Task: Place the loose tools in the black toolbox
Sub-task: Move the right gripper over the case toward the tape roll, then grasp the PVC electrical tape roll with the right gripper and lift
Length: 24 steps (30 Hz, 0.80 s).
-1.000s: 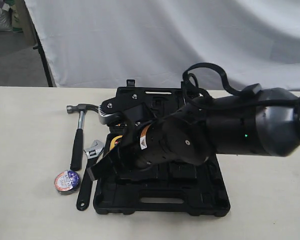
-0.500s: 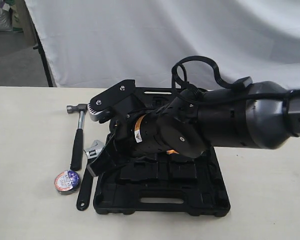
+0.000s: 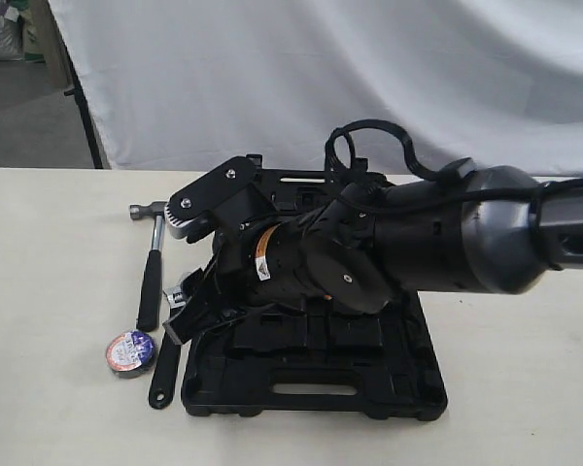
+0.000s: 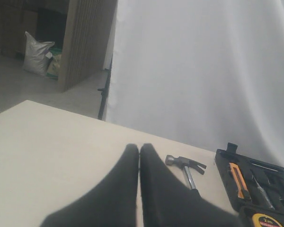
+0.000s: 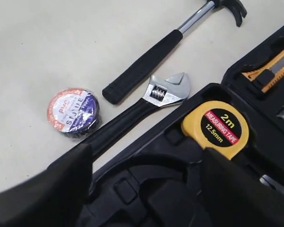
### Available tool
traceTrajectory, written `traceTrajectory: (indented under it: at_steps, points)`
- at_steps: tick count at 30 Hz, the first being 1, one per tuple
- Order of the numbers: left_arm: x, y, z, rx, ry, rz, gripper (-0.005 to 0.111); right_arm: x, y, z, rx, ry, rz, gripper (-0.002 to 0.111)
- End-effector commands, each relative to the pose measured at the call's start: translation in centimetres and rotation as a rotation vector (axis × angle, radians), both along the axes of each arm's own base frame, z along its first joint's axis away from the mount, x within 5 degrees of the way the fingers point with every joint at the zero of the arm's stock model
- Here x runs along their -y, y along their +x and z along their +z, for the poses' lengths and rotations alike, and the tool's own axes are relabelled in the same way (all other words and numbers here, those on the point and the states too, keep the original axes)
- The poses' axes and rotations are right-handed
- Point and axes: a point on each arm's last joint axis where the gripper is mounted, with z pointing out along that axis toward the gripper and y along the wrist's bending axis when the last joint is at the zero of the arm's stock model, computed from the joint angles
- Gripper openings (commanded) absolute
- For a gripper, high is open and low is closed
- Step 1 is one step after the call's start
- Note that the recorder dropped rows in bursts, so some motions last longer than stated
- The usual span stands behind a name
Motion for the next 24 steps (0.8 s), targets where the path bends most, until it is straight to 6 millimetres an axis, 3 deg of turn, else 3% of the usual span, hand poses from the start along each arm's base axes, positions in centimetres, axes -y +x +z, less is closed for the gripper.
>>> traceTrajectory:
  at_steps: [1, 9, 19, 24]
  points:
    - [-0.1, -0.1, 0.2, 0.013, 0.002, 0.026, 0.001, -0.6, 0.3, -0.9, 0.013, 0.015, 0.017, 0.067]
    - [-0.1, -0.1, 0.2, 0.013, 0.002, 0.026, 0.001, -2.5, 1.5, -1.4, -0.023, 0.04, -0.019, 0.067]
    - [-0.1, -0.1, 0.2, 0.013, 0.002, 0.026, 0.001, -9.1, 1.2, -4.3, -0.122, -0.054, 0.007, 0.067]
    - [-0.1, -0.1, 0.2, 0.013, 0.002, 0.026, 0.001, -11.5, 0.8, -6.3, -0.159, -0.136, 0.024, 0.067]
